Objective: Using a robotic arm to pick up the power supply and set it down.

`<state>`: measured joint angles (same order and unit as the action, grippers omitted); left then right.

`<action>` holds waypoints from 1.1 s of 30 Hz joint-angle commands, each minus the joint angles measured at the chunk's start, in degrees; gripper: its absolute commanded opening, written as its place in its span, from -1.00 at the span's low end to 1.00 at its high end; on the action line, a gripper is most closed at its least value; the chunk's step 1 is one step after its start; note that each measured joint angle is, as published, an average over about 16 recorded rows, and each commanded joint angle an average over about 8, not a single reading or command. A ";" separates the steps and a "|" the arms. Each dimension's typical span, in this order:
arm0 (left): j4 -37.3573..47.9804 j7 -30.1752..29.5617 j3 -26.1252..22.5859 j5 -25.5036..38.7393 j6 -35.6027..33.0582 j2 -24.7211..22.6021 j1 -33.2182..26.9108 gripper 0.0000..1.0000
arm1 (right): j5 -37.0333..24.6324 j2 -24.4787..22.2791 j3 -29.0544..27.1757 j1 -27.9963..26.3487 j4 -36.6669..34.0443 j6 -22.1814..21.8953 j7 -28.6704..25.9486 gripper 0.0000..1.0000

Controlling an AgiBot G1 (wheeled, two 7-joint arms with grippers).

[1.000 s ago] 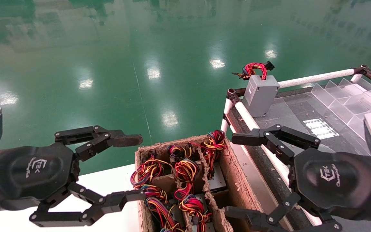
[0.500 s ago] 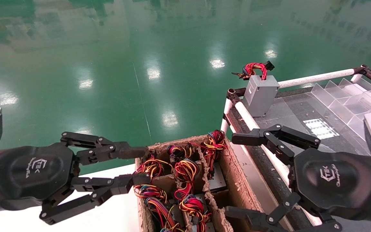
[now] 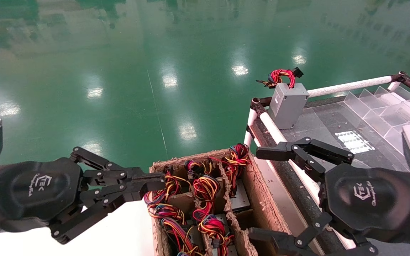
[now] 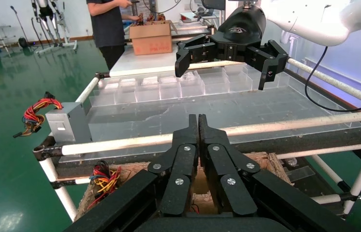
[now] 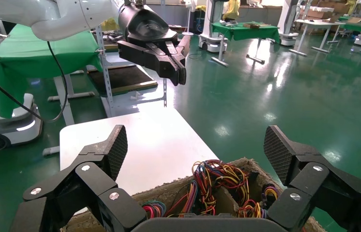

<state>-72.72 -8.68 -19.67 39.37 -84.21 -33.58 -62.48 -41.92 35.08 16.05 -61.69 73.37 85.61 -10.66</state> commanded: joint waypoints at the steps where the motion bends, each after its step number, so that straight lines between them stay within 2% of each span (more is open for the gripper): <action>1: 0.00 0.00 0.00 0.00 0.00 0.00 0.00 -0.96 | 0.00 0.00 0.00 0.00 0.00 0.00 0.00 1.00; 9: 0.00 0.00 0.00 0.00 0.00 0.00 0.00 1.00 | 0.00 0.00 0.00 0.00 0.00 0.00 0.00 1.00; 19: 0.00 0.00 0.00 0.00 0.00 0.00 0.00 1.00 | -0.08 0.09 0.05 0.05 -0.46 -0.39 -0.26 1.00; 33: 0.03 0.01 0.00 -0.01 0.00 0.01 0.00 1.00 | -1.26 0.25 -0.56 -0.39 -2.00 -5.22 -1.09 1.00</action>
<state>-72.69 -8.67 -19.68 39.37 -84.21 -33.58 -62.48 -43.76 35.90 15.89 -62.30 70.74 79.99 -11.89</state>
